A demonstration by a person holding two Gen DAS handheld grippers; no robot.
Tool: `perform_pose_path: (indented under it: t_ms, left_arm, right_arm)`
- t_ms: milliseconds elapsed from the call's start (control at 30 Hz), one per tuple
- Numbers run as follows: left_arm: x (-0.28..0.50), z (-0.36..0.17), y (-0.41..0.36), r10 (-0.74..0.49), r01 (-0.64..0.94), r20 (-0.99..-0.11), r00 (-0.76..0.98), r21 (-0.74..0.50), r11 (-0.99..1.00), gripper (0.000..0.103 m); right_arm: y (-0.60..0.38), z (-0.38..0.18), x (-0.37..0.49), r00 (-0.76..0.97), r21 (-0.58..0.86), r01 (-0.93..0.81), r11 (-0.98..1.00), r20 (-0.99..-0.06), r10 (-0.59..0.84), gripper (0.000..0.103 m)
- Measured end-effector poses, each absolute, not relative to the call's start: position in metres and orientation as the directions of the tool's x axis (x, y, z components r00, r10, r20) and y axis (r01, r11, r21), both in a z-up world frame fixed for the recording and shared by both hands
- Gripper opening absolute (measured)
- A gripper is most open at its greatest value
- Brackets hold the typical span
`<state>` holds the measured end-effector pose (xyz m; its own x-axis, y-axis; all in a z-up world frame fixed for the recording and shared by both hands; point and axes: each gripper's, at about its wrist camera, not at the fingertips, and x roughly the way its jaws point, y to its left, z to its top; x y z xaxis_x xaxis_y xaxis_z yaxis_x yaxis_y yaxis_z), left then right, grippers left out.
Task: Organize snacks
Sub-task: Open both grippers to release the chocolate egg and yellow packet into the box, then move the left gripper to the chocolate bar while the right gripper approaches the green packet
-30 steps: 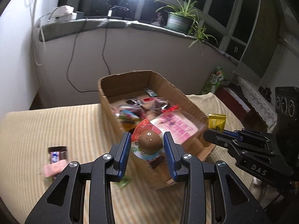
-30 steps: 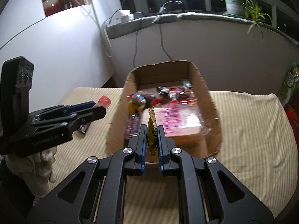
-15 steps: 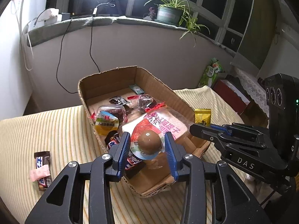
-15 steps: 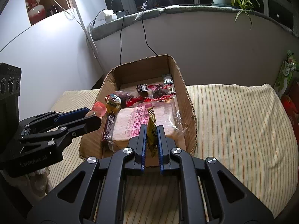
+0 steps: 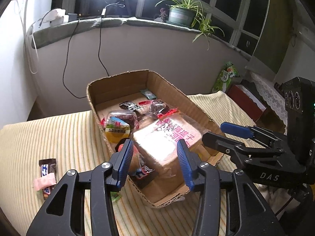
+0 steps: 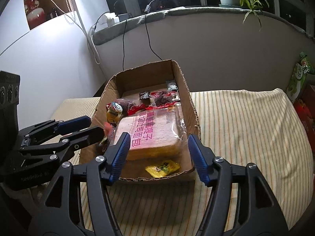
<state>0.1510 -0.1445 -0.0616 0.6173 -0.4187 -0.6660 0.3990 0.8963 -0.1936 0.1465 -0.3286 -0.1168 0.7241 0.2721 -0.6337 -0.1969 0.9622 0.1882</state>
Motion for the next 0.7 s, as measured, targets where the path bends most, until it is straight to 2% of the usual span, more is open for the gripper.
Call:
perform_pose_path:
  t_ms: [67,400,533,700]
  left_arm:
    - [0.15,-0.061,-0.141,-0.416,0.393,-0.665,0.621,-0.195,0.898,0.045]
    - [0.142,-0.055,-0.104,-0.381,0.332,-0.65,0.657,-0.204,0.921,0.045]
    - [0.139,-0.053,-0.081,-0.354,0.293,-0.646,0.676,-0.205,0.934,0.045]
    - [0.137,-0.055,-0.049,-0.316,0.234,-0.647,0.694,-0.213,0.949,0.045]
  right_arm:
    - [-0.329,-0.116,0.146,0.726,0.192,-0.195,0.962,-0.631,0.273,0.07]
    - [-0.315,-0.109,0.136,0.727,0.193,-0.223,0.955,-0.619,0.295,0.072]
    - [-0.308,-0.105,0.131,0.729,0.201,-0.24,0.95,-0.609,0.313,0.078]
    - [-0.295,-0.102,0.124,0.724,0.193,-0.277,0.941,-0.602,0.337,0.078]
